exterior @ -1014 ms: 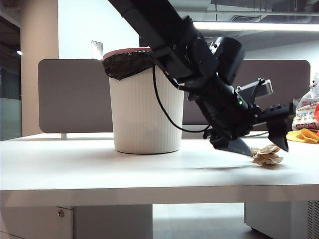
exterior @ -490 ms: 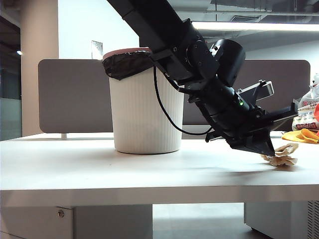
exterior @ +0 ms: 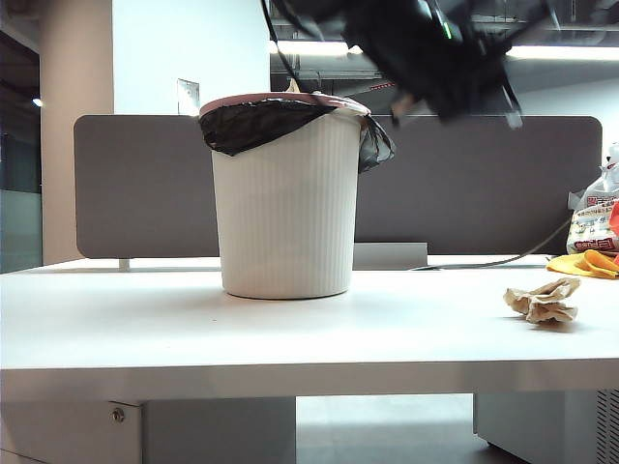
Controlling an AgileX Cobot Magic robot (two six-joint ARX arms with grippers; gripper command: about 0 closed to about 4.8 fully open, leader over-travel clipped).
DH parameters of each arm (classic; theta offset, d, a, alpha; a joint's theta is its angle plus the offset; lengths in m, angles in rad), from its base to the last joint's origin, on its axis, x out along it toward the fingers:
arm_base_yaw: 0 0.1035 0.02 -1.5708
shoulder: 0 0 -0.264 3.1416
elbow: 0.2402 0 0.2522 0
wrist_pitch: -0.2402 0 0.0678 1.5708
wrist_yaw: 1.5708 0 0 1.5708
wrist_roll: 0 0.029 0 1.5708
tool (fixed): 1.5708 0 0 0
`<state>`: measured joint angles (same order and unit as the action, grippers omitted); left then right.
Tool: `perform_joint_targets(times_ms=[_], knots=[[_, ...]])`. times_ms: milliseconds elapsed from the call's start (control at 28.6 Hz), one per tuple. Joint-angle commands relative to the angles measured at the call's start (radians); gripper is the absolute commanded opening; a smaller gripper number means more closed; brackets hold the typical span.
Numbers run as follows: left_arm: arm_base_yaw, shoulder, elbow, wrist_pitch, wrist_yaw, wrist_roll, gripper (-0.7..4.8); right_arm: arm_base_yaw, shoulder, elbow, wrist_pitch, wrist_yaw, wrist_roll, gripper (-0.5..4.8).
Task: Pick up all the trash on the table and put it in the trash can.
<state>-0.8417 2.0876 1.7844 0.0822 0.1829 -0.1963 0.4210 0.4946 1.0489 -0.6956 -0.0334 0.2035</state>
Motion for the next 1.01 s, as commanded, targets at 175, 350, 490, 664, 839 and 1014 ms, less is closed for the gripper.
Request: perform_joint_targets(times_ms=[175, 350, 490, 664, 839, 1014], knots=[[0.01, 0.001, -0.004, -0.092, -0.004, -0.006, 4.48, 0.0, 0.0, 0.014, 0.007, 0.005, -0.005, -0.05], [-0.012, 0.047, -0.004, -0.085, -0.003, -0.006, 4.79, 0.001, 0.011, 0.014, -0.039, 0.004, -0.005, -0.05], [-0.041, 0.101, -0.003, -0.059, -0.006, -0.005, 4.79, 0.001, 0.019, 0.014, -0.068, -0.014, -0.005, -0.05], [-0.066, 0.171, -0.003, -0.058, -0.034, -0.002, 4.79, 0.001, 0.027, 0.014, -0.073, -0.014, -0.005, -0.05], [-0.071, 0.224, -0.003, -0.016, -0.119, -0.003, 4.79, 0.001, 0.034, 0.014, -0.093, -0.015, -0.005, -0.05], [-0.068, 0.254, -0.003, 0.034, -0.197, 0.001, 4.79, 0.001, 0.045, 0.014, -0.095, -0.022, -0.005, -0.05]])
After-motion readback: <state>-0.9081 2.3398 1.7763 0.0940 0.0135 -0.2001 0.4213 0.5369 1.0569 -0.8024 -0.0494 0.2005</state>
